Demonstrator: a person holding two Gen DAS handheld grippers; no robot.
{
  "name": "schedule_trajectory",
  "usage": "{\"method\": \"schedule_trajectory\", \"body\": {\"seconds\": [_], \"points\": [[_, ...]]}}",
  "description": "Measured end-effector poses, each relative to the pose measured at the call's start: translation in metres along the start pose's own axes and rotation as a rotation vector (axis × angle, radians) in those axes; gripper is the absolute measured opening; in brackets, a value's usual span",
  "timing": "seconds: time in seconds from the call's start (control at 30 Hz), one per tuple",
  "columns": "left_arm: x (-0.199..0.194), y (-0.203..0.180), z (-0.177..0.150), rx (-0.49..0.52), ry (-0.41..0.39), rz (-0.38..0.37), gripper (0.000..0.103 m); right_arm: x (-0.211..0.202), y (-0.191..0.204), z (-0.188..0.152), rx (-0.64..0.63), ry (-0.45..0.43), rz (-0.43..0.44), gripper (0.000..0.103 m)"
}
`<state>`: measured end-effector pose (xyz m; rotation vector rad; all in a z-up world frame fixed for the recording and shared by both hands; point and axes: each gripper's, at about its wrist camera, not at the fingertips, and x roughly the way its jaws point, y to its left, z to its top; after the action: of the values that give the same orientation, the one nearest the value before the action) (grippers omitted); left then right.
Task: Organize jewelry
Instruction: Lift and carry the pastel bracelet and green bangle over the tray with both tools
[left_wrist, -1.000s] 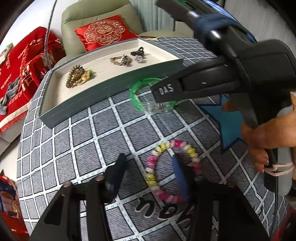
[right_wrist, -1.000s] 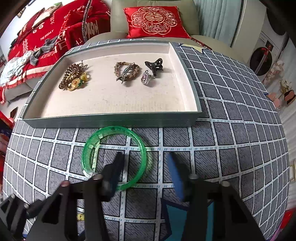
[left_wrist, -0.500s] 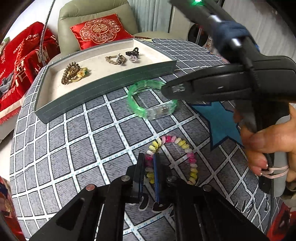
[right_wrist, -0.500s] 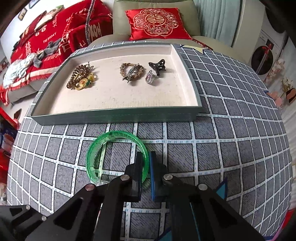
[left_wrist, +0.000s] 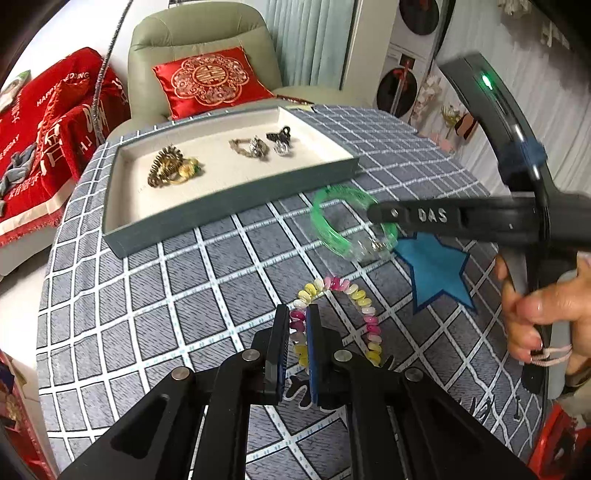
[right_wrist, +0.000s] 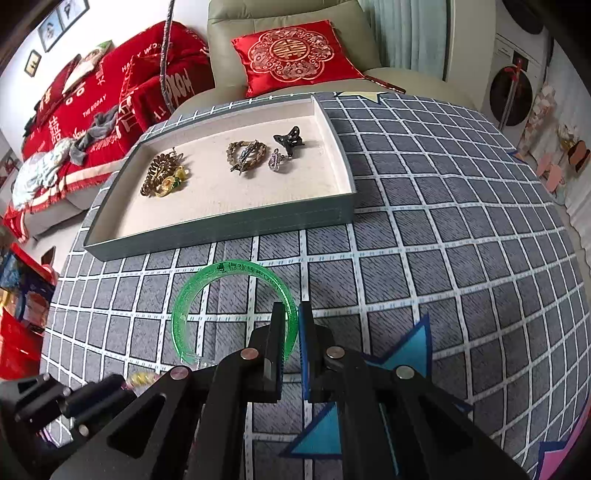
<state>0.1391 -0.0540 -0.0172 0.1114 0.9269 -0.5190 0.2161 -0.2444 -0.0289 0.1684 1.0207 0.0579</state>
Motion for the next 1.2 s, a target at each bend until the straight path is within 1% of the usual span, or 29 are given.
{"method": "schedule_trajectory", "body": {"seconds": [0.13, 0.27, 0.5, 0.67, 0.83, 1.07, 1.2], "points": [[-0.009, 0.009, 0.007, -0.019, -0.029, 0.002, 0.024, -0.007, -0.005, -0.001, 0.028, -0.008, 0.013, 0.008], [-0.015, 0.021, 0.018, -0.034, -0.062, 0.013, 0.024, -0.017, -0.005, 0.002, 0.029, -0.025, 0.012, 0.008], [-0.024, 0.039, 0.041, -0.057, -0.121, 0.031, 0.024, -0.033, 0.002, 0.016, 0.016, -0.063, 0.015, 0.008], [-0.031, 0.051, 0.060, -0.069, -0.167, 0.044, 0.024, -0.040, 0.007, 0.033, 0.005, -0.090, 0.007, 0.008], [-0.029, 0.063, 0.076, -0.076, -0.198, 0.056, 0.024, -0.040, 0.011, 0.048, 0.001, -0.101, 0.004, 0.008], [-0.021, 0.075, 0.094, -0.090, -0.218, 0.066, 0.024, -0.030, 0.018, 0.067, -0.002, -0.101, 0.012, 0.008], [-0.013, 0.089, 0.108, -0.115, -0.221, 0.073, 0.024, -0.022, 0.020, 0.080, 0.000, -0.103, 0.014, 0.008]]}}
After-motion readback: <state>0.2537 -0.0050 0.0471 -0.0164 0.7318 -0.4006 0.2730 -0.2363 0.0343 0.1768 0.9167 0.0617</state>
